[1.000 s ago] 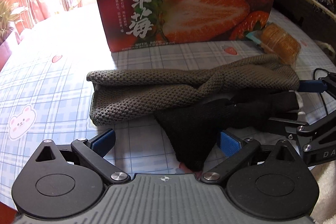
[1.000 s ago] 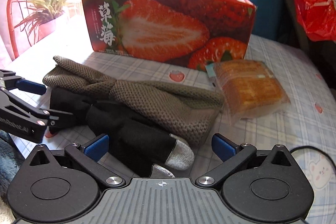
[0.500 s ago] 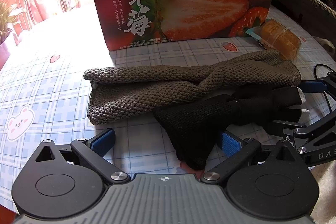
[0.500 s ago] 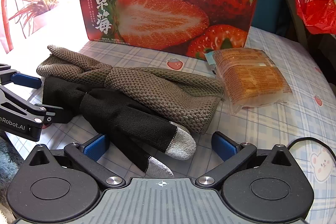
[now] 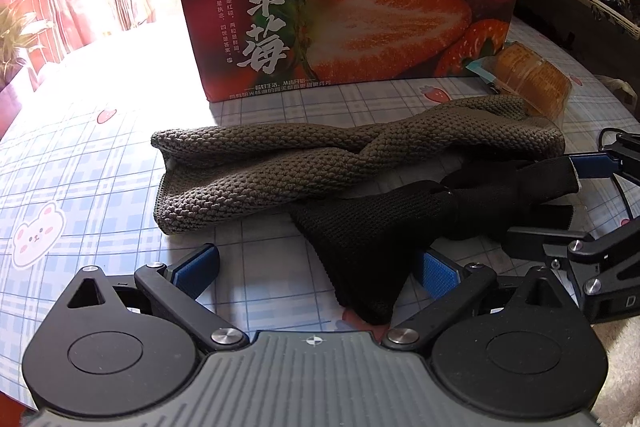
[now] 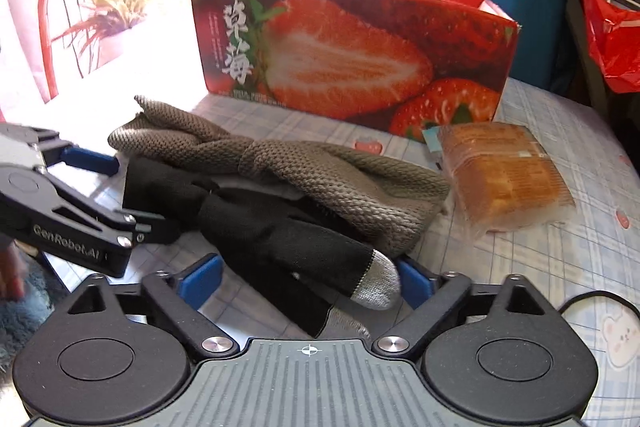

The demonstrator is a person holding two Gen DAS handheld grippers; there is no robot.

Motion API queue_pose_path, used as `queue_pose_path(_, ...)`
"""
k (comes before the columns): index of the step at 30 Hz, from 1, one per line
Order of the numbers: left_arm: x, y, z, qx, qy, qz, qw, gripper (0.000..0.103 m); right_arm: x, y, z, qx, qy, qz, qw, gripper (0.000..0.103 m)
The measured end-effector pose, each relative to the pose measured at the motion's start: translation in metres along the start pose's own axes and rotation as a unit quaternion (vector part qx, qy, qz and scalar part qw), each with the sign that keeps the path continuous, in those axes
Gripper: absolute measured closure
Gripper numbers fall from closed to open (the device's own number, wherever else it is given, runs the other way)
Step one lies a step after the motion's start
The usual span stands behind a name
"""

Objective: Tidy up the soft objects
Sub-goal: 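Close both grippers on the black gloves lying under the grey knit cloth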

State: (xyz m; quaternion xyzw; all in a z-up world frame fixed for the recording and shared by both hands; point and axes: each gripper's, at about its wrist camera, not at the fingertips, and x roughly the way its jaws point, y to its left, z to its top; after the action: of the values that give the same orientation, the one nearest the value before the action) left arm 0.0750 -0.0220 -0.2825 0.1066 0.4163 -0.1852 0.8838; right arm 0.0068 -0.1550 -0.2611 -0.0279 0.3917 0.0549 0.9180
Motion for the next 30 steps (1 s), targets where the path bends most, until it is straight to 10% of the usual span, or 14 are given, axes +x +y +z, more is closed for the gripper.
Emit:
queue_pose_path(6, -0.002, 0.001, 0.003, 0.011, 0.009, -0.022, 0.9997, 0.002, -0.004, -0.004, 0.002, 0.009, -0.011, -0.010, 1.000, 0.025)
queue_pose_path(13, -0.014, 0.006, 0.002, -0.019, -0.022, -0.094, 0.9952, 0.046, -0.007, -0.003, 0.003, 0.001, -0.018, -0.005, 1.000, 0.026)
queue_pose_path(19, -0.013, 0.007, 0.000, -0.034, -0.024, -0.108, 0.9933, 0.056, -0.002, -0.002, 0.002, 0.006, -0.006, 0.012, 1.000, 0.028)
queue_pose_path(23, -0.012, 0.014, -0.001, -0.056, -0.030, -0.124, 0.9903, 0.080, 0.001, 0.000, 0.001, 0.004, -0.009, 0.022, 1.000, 0.037)
queue_pose_path(30, -0.026, 0.016, 0.000, -0.053, -0.072, -0.106, 0.9904, 0.084, 0.000, -0.003, 0.002, 0.016, -0.020, 0.047, 0.999, 0.078)
